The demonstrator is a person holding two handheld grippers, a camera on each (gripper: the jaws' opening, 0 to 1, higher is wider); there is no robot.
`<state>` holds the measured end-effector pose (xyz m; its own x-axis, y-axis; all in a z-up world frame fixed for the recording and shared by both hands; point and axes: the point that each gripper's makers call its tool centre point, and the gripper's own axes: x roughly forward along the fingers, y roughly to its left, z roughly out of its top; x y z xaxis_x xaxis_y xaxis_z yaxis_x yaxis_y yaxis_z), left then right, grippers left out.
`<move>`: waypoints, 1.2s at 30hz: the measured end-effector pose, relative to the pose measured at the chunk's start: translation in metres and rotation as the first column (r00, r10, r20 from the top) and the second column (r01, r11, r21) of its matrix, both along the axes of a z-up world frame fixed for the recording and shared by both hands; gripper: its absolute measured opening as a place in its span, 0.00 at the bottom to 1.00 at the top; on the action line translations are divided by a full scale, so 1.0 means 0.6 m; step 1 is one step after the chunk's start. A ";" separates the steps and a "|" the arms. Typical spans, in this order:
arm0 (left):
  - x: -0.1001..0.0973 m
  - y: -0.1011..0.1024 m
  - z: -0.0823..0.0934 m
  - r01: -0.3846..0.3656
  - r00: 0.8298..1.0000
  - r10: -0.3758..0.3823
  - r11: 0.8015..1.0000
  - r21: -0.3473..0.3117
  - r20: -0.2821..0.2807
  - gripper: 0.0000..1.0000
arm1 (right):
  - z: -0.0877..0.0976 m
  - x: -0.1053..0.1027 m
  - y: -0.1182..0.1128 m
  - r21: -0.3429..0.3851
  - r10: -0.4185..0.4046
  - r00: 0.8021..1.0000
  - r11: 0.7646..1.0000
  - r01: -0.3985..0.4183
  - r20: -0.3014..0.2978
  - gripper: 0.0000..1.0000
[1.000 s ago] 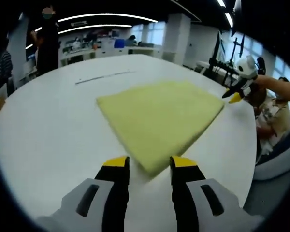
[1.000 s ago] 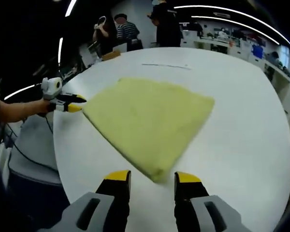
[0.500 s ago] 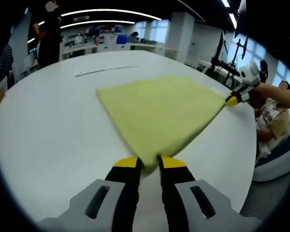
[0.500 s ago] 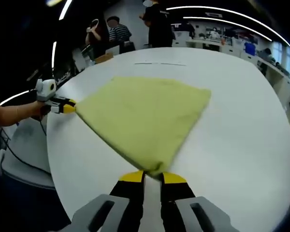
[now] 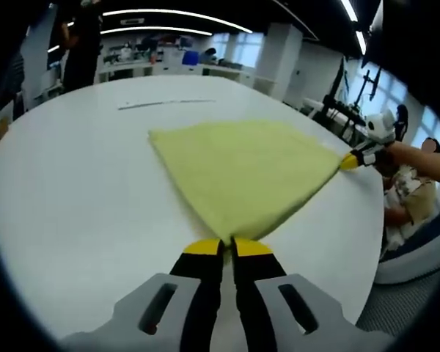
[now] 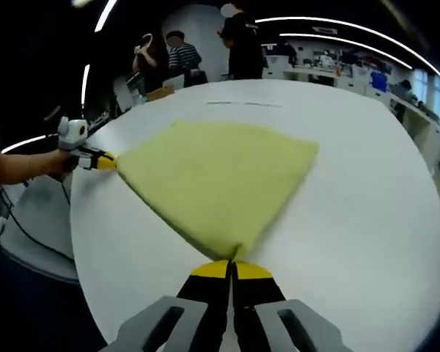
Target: Fold the garment on the visible template until the final outline fits inside the template.
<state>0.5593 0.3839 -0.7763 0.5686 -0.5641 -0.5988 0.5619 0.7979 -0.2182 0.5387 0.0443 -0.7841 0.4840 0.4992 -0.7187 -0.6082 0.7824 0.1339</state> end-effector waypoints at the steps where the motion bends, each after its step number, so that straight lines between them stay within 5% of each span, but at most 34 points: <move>1: 0.001 0.001 0.001 -0.004 1.000 0.004 1.000 -0.004 -0.001 0.02 | 0.000 0.000 -0.003 -0.024 0.026 1.000 0.999 -0.026 0.007 0.00; 11: -0.002 0.002 0.003 0.005 1.000 -0.005 1.000 -0.006 -0.004 0.02 | -0.002 -0.005 -0.009 -0.139 0.159 0.987 0.978 -0.155 0.016 0.00; 21: -0.018 0.005 0.003 -0.027 0.998 0.024 0.998 -0.053 -0.051 0.01 | -0.007 -0.015 -0.012 -0.142 0.159 0.987 0.977 -0.158 -0.005 0.00; 36: -0.052 0.004 0.004 -0.018 0.999 0.016 0.999 -0.049 -0.042 0.01 | -0.005 -0.043 -0.015 -0.121 0.160 0.987 0.979 -0.161 -0.015 0.00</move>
